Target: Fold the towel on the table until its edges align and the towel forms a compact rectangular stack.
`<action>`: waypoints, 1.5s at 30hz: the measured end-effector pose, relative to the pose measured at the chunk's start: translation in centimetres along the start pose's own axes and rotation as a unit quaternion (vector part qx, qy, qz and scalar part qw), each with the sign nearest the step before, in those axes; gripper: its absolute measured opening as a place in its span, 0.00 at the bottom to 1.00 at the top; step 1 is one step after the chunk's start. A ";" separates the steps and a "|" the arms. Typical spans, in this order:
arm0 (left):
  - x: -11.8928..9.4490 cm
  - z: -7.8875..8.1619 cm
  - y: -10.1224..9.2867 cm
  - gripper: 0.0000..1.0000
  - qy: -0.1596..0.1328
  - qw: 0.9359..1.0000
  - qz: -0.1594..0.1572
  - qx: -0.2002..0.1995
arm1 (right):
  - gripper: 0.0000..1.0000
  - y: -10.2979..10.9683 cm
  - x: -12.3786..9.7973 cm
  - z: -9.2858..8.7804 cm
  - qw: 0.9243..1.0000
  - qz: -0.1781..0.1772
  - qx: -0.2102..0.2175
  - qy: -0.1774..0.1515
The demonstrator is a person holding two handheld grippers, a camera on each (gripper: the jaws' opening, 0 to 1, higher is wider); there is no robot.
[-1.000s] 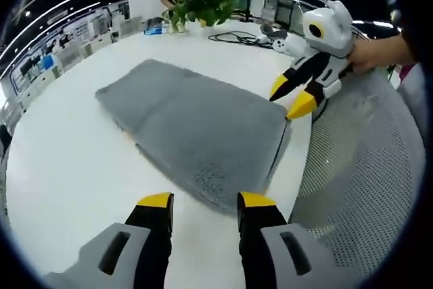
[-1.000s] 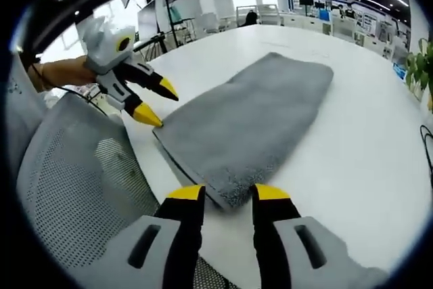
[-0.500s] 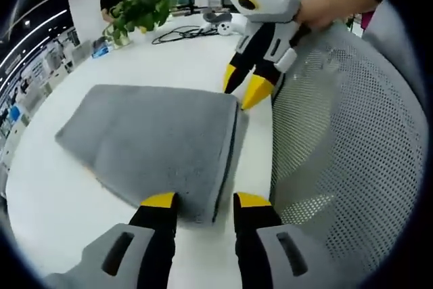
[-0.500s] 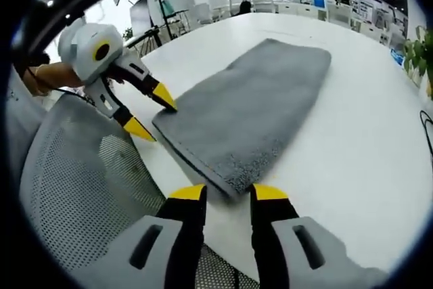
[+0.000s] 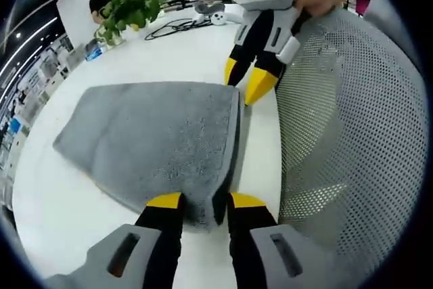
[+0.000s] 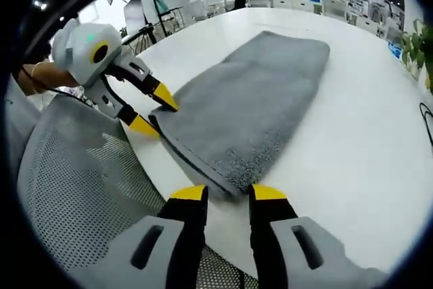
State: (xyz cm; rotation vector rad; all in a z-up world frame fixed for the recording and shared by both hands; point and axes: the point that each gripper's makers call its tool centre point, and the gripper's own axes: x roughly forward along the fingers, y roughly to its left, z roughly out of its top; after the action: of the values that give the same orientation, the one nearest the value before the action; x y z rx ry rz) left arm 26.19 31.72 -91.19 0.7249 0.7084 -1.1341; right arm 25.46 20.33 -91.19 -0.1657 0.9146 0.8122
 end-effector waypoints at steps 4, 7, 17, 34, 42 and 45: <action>0.3 -0.1 0.5 0.19 0.009 1.000 0.007 0.014 | 0.22 -0.1 0.0 0.0 1.000 0.001 0.002 0.001; 0.2 0.0 0.4 0.17 0.014 1.000 0.007 0.023 | 0.22 -0.1 0.0 0.0 1.000 0.001 0.005 -0.001; 0.1 0.1 1.0 0.09 -0.011 0.997 -0.022 -0.069 | 0.24 0.0 -0.7 0.9 0.998 -0.023 -0.051 -0.012; 0.1 -0.3 1.9 0.07 -0.061 0.952 -0.103 -0.281 | 0.23 3.0 -0.7 2.7 0.968 -0.013 -0.250 -0.011; 0.0 -0.1 1.7 0.07 -0.078 0.951 -0.099 -0.282 | 0.22 2.2 0.7 1.4 0.957 -0.009 -0.289 0.027; 0.0 -0.1 1.6 0.07 -0.084 0.950 -0.093 -0.287 | 0.23 2.1 1.1 1.0 0.954 -0.002 -0.299 0.035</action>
State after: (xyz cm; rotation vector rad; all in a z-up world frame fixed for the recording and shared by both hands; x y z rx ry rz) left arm 27.73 32.25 -90.97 0.0680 0.9185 -1.0688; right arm 25.01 22.88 -90.99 -0.7279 0.7108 1.0680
